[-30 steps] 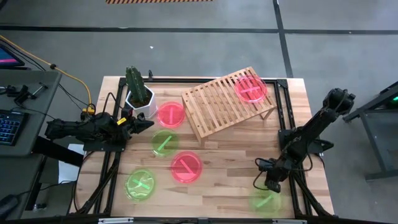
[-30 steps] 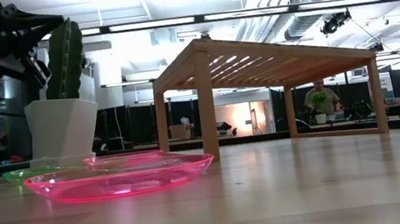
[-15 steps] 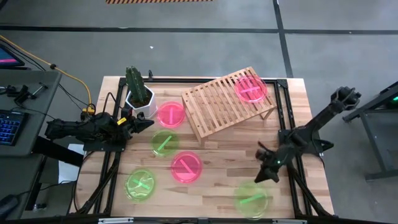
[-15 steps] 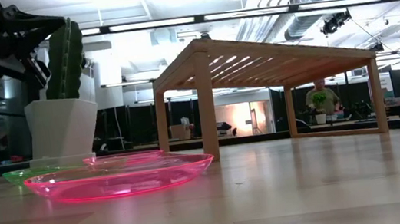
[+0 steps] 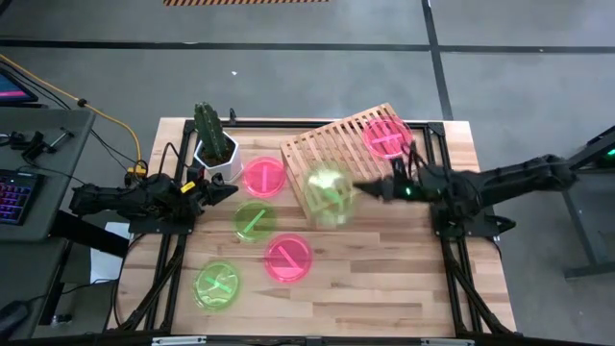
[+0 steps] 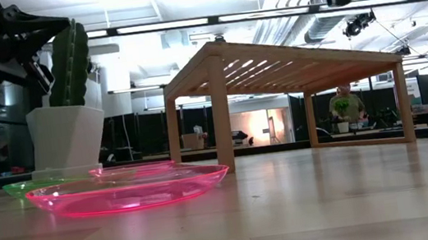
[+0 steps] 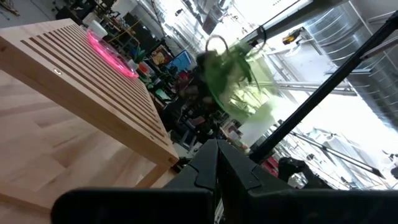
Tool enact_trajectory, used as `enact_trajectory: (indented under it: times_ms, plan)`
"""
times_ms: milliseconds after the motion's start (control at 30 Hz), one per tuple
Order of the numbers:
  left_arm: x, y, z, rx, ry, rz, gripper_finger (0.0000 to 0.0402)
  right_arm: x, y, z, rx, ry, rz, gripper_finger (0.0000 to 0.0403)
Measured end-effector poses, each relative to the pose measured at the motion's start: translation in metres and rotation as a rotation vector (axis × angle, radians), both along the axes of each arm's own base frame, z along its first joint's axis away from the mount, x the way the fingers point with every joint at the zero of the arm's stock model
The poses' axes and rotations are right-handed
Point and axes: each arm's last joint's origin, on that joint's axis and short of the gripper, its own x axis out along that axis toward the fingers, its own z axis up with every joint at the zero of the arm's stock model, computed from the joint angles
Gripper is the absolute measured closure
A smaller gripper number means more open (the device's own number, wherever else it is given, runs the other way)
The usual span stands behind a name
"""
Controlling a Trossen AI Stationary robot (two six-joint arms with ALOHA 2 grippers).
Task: Place and stack plates onto a shelf
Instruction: Put the bottom right green plate on the shelf
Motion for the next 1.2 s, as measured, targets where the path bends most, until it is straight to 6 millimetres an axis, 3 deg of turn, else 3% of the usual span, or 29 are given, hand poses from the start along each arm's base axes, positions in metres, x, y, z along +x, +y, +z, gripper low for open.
enact_trajectory:
  times_ms: [200,433,1200]
  plan:
    - [0.0,0.0,0.001,-0.001,-0.005,0.0,0.0401,0.01,-0.045,0.005,0.0,0.278,-0.204,0.0403]
    - [-0.003,0.0,0.011,-0.005,-0.12,-0.001,0.0401,0.025,-0.072,-0.008,0.029,0.411,-0.291,0.0403]
    - [-0.006,0.0,0.017,-0.007,-0.185,-0.001,0.0401,0.029,-0.079,-0.015,0.005,0.458,-0.303,0.0398]
